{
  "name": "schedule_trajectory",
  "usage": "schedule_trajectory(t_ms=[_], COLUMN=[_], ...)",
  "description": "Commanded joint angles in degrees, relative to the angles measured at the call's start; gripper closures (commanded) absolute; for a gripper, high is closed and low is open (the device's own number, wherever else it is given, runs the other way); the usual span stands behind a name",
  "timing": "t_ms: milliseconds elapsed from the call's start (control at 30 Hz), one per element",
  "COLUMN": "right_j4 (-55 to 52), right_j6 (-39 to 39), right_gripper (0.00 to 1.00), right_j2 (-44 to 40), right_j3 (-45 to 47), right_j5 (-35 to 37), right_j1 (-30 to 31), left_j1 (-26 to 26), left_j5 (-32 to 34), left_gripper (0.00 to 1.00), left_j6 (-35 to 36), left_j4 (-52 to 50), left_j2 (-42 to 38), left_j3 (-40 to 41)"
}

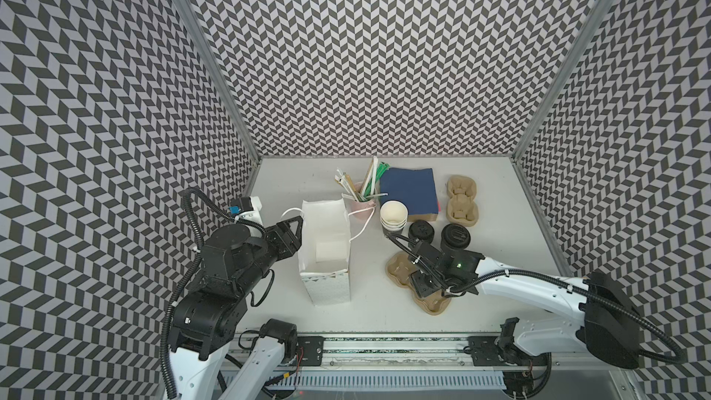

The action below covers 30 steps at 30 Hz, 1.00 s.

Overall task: Pack a coffee takeout order
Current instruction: Rotate the takeout bag at the middle-left of the table.

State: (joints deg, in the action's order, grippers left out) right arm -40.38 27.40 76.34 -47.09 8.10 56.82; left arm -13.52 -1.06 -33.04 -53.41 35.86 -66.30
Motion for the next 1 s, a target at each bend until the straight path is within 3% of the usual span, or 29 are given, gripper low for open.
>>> schedule_trajectory(t_ms=[0,200,367,467,667,967], right_j4=[1.05,0.92,0.48,0.36,0.30,0.22], right_j6=[-0.28,-0.11,0.02,0.02,-0.57,-1.00], right_gripper=[0.36,0.36,0.37,0.37,0.38,0.40], right_j2=[0.46,0.23,0.82,0.26,0.36,0.23], right_j3=[-0.37,-0.33,-0.54,-0.50,-0.62,-0.63], right_j5=[0.05,0.24,0.73,0.77,-0.11,-0.40], right_j1=[-0.01,0.22,0.32,0.37,0.36,0.33], left_j1=[-0.28,-0.28,-0.28,-0.28,-0.28,-0.28], left_j5=[2.20,9.24,10.53,9.51,6.59,-2.73], left_gripper=[0.39,0.43,0.55,0.65,0.98,1.00], left_j6=[4.10,5.00,5.09,4.73,3.40,-5.12], left_j4=[0.74,-0.01,-0.80,-0.73,-0.47,-0.47], left_j2=[1.45,1.31,1.32,0.74,0.24,-1.96], left_j3=[1.37,-0.11,-0.57,1.44,3.02,4.40])
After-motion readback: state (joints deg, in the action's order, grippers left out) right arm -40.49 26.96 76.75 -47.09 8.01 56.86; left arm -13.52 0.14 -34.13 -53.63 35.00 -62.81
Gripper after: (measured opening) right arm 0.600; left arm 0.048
